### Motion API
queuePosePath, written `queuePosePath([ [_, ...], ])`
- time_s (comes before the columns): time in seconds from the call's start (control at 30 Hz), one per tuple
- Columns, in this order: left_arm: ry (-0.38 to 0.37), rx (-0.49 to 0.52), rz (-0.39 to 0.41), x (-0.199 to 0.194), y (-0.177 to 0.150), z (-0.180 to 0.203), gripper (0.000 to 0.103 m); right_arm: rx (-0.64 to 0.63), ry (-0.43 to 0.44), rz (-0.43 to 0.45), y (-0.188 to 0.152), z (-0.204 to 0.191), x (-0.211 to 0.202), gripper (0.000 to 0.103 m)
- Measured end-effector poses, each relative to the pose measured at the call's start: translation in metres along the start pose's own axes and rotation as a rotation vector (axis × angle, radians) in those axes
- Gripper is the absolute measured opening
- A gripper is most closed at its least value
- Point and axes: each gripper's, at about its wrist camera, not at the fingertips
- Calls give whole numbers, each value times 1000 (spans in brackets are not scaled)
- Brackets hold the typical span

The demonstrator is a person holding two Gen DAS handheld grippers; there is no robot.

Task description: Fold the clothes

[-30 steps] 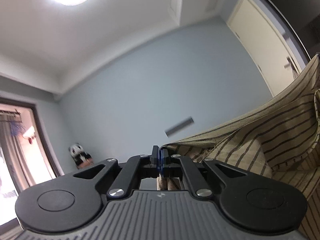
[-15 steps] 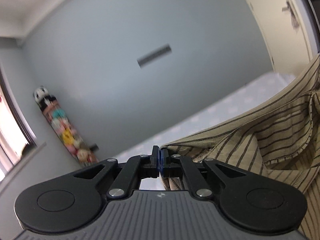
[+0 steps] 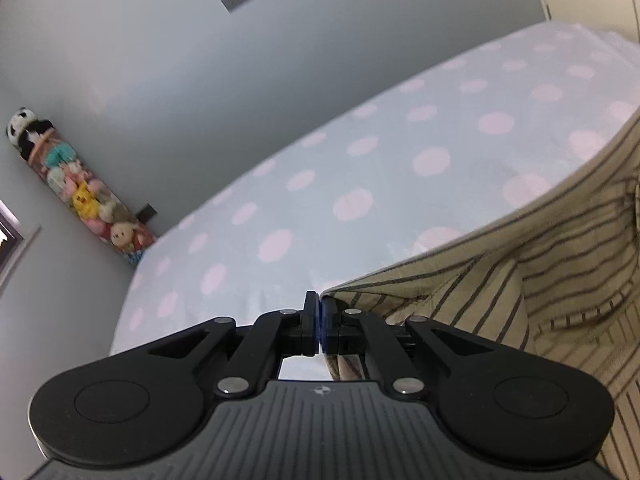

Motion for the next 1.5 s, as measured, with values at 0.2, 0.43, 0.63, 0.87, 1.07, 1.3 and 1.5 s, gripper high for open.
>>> queuePosePath([
  [0.2,28,-29,-24,37,10,20,0,-11,-22,-57,-11,-6,63,2],
  [0.43,22,-26,-104,89,-13,47,0,47,39,-146,44,-15,112,2],
  [0.63,18,-111,-128,99,-31,41,23,151,90,-214,30,-17,130,3],
  [0.87,-29,-207,-116,94,-26,11,45,301,91,-222,-14,-3,93,38],
  [1.07,-116,-307,-138,83,-20,-12,53,489,182,-201,-2,36,81,65],
  [1.3,-165,-334,-77,52,-22,-14,56,571,292,-109,0,35,29,65],
  [1.5,-251,-199,-56,34,-45,32,61,533,368,-63,4,-15,3,65],
])
Point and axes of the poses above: each gripper's, at about its wrist camera, not at the fingertips, and x roughly the way its jaws point, z to its right, y to its top, and after that the axes turned 11 degrees about z, right-handed
